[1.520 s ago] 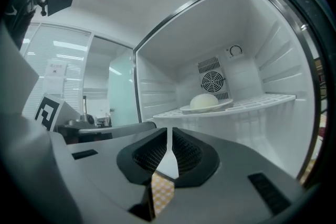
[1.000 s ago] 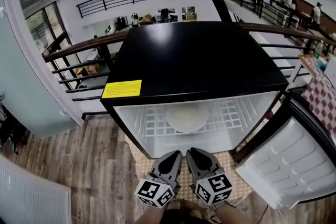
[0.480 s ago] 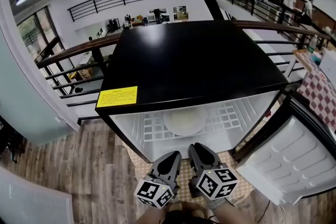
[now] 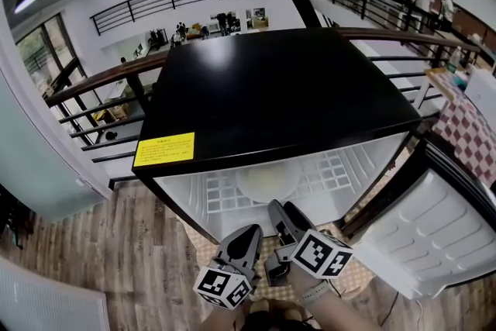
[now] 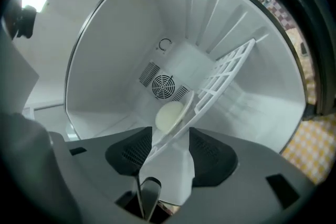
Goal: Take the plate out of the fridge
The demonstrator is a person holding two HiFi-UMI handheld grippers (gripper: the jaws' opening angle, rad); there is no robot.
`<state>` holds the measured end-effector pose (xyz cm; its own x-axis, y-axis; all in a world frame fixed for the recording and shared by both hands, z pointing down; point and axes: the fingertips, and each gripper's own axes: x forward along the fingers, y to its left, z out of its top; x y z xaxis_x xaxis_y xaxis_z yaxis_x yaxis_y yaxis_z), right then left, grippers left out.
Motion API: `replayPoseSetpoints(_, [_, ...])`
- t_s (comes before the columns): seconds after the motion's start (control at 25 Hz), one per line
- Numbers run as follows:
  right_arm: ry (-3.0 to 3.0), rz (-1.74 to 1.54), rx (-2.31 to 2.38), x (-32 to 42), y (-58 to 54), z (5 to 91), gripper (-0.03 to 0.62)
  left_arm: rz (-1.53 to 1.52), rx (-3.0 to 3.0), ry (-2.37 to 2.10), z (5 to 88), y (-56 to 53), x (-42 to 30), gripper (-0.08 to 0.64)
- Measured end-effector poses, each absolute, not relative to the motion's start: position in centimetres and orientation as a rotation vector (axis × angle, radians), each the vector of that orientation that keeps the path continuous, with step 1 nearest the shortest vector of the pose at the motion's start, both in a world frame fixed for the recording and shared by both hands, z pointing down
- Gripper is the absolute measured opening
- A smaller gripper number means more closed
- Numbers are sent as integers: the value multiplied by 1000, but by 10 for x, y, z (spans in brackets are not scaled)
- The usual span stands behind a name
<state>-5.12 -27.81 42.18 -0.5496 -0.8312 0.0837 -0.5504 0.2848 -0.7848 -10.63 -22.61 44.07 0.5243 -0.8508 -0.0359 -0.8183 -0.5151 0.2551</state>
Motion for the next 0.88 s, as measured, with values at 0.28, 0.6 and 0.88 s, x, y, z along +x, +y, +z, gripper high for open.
replayPoseSetpoints(0.28, [1996, -1342, -1229, -51, -293, 429, 204, -225, 2561, -1408, 444, -227, -107, 11])
replayPoseSetpoints(0.6, [1880, -1437, -1232, -57, -308, 434, 204, -222, 2553, -1414, 449, -225, -112, 11])
replayPoseSetpoints(0.88, [1813, -1521, -1286, -60, -316, 444, 201, -231, 2537, -1416, 448, -225, -114, 11])
